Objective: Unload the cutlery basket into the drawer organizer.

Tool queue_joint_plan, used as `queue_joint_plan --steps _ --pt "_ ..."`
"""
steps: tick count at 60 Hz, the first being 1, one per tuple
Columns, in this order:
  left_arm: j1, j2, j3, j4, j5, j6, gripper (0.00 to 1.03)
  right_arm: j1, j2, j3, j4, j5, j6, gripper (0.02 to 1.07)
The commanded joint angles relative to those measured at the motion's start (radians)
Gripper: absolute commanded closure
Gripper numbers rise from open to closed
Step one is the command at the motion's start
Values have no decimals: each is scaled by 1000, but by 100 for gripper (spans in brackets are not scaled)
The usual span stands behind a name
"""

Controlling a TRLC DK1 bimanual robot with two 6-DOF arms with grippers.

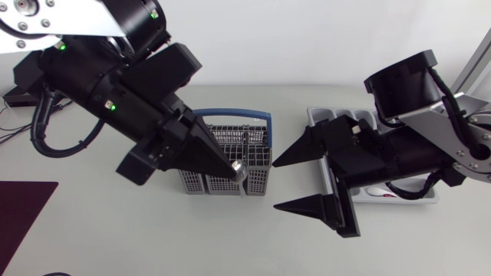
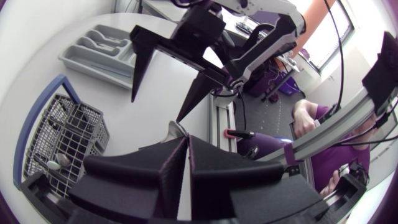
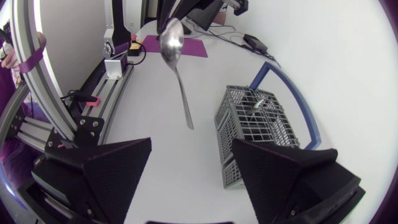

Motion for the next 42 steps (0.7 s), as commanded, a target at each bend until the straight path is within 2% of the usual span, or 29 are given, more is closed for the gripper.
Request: queue_joint_plan --steps 1,4,14,18,25,31,34,42 --pt "-25 31 39 -38 32 93 87 24 -7 -32 -13 -11 -34 15" --pt "-38 41 44 -63 35 128 87 40 -7 -32 -16 -11 -34 15" --pt "-72 85 84 -138 35 213 87 95 -9 -27 -22 -16 -35 32" --pt "-76 105 96 -161 37 242 87 107 -4 -15 -32 -43 -35 40" --pt "-78 133 112 -183 37 279 87 112 10 14 -76 -85 -55 48" --pt "-78 143 119 -196 37 305 87 116 31 36 -107 -112 -68 48" --pt "-81 147 121 -203 37 311 87 125 43 46 -122 -120 -81 54" --pt "-82 168 141 -256 52 361 87 142 57 60 -122 -121 -80 56"
